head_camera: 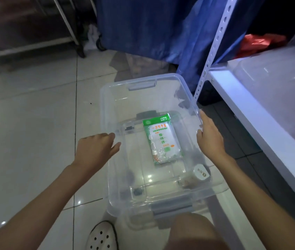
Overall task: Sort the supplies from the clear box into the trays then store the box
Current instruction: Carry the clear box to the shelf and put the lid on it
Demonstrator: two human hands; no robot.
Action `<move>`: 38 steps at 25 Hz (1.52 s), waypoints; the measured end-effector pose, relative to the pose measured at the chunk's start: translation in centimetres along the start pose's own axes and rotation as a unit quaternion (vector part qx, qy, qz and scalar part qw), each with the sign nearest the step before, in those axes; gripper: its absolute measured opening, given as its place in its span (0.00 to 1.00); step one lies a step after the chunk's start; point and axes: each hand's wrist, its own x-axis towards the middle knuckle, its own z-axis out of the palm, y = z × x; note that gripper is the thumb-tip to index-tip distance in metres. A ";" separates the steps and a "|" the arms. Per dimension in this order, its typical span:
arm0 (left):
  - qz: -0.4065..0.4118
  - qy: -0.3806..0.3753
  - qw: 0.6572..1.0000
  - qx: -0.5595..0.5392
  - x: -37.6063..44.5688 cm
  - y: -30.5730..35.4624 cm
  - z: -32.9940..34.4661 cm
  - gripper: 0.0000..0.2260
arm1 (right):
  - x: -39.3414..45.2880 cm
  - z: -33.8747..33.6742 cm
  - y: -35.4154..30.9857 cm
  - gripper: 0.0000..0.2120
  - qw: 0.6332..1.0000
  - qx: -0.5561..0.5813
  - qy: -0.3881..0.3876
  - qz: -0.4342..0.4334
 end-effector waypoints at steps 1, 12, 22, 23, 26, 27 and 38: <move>0.012 0.006 1.000 -0.010 0.8 0.7 -0.6 0.15 | -0.2 -0.2 0.1 0.29 1.000 0.022 -0.012 -0.019; 0.173 0.074 0.979 -0.081 10.3 13.2 -6.1 0.09 | -3.7 -11.5 4.5 0.21 0.990 -0.029 0.131 -0.049; 0.293 0.113 0.930 -0.191 14.9 25.1 -4.9 0.07 | -6.6 -14.2 11.9 0.23 0.974 -0.162 0.134 0.081; 0.304 0.113 0.926 -0.195 15.1 25.9 -4.6 0.07 | -6.7 -14.0 12.0 0.23 0.975 -0.162 0.128 0.085; 0.324 0.122 0.916 -0.201 15.5 27.6 -3.7 0.09 | -7.0 -13.5 12.3 0.22 0.972 -0.183 0.123 0.083; 0.329 0.126 0.913 -0.206 15.5 28.1 -3.5 0.10 | -7.5 -13.3 12.6 0.21 0.969 -0.202 0.121 0.081; 0.370 0.076 0.901 -0.210 18.0 35.4 -2.3 0.24 | -9.1 -14.3 12.1 0.19 0.964 -0.192 0.156 0.096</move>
